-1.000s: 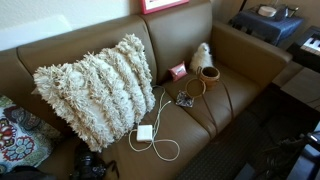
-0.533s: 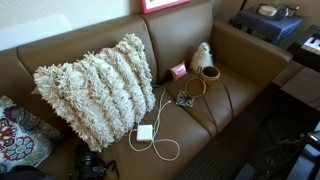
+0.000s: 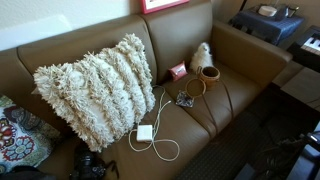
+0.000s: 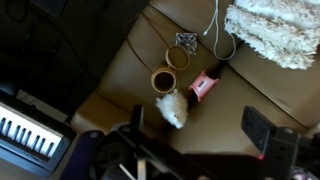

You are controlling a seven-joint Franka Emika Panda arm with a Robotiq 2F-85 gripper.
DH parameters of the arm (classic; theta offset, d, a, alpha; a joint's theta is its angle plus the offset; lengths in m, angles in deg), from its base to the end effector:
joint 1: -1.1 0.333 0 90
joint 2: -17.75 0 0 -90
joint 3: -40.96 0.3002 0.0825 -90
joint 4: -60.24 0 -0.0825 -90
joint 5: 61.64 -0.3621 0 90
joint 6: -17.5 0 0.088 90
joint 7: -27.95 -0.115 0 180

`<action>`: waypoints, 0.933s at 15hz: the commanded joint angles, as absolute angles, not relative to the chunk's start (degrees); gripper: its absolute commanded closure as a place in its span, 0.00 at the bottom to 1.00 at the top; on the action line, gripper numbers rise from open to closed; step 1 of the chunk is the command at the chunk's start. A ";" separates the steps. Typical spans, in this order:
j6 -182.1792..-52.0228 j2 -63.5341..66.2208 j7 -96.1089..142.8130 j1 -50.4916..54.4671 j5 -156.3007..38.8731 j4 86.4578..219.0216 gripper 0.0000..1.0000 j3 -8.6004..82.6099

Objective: Move the brown bag to the left

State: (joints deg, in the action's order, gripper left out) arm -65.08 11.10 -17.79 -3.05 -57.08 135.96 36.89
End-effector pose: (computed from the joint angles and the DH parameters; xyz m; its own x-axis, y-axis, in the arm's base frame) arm 0.5462 -0.0862 0.6374 0.5806 -0.8116 0.0654 -0.8142 -0.5778 0.0575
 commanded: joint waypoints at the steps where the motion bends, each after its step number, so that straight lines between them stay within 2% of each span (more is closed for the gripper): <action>1: -59.72 5.00 -19.05 -3.66 -56.13 134.13 0.00 35.81; 9: -60.77 -1.57 -17.61 -4.17 -55.30 142.79 0.00 32.27; 14: -66.13 -1.40 -18.03 -5.44 -55.98 150.55 0.00 30.27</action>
State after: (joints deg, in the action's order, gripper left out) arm -62.61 -2.52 -18.57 -4.26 -55.23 145.85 30.99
